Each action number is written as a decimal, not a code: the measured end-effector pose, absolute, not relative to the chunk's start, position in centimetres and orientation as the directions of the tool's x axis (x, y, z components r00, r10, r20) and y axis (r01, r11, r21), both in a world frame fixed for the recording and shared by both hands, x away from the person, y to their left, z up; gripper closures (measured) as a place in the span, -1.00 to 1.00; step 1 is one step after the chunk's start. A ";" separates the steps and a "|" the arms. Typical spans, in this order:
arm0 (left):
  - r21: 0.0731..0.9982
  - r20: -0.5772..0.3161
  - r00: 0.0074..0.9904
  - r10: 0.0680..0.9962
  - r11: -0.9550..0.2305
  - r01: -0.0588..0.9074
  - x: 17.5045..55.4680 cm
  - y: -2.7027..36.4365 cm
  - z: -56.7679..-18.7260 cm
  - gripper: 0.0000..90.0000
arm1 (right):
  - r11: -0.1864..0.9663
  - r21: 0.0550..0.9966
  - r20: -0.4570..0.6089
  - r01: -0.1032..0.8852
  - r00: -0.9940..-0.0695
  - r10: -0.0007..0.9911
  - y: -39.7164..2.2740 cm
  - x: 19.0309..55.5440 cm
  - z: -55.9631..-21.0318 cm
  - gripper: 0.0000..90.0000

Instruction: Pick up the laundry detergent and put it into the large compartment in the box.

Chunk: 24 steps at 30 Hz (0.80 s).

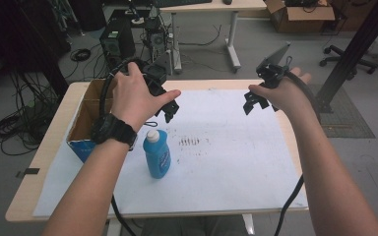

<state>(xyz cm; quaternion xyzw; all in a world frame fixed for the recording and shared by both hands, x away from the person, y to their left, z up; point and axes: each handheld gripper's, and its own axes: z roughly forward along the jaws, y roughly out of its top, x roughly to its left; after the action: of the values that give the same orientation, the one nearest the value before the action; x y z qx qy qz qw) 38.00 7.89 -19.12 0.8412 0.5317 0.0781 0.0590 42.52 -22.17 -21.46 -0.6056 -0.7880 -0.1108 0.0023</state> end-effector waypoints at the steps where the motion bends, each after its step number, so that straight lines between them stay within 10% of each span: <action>1: 0.181 0.067 0.423 0.904 -0.428 0.886 37.9 7.9 -19.3 -0.90 | 0.244 0.174 0.136 0.954 -0.269 0.954 -22.2 42.5 -21.5 -0.87; 24: 0.114 0.057 0.419 0.906 -0.422 0.899 36.9 7.9 -22.7 -0.90 | 0.250 0.165 0.140 0.954 -0.274 0.952 -22.0 42.5 -22.6 -0.87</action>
<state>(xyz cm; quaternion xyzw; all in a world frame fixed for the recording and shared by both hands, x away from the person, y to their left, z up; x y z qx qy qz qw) 36.86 7.89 -22.74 0.8415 0.5364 0.0547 0.0329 42.50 -22.03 -22.63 -0.6026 -0.7905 -0.1089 0.0058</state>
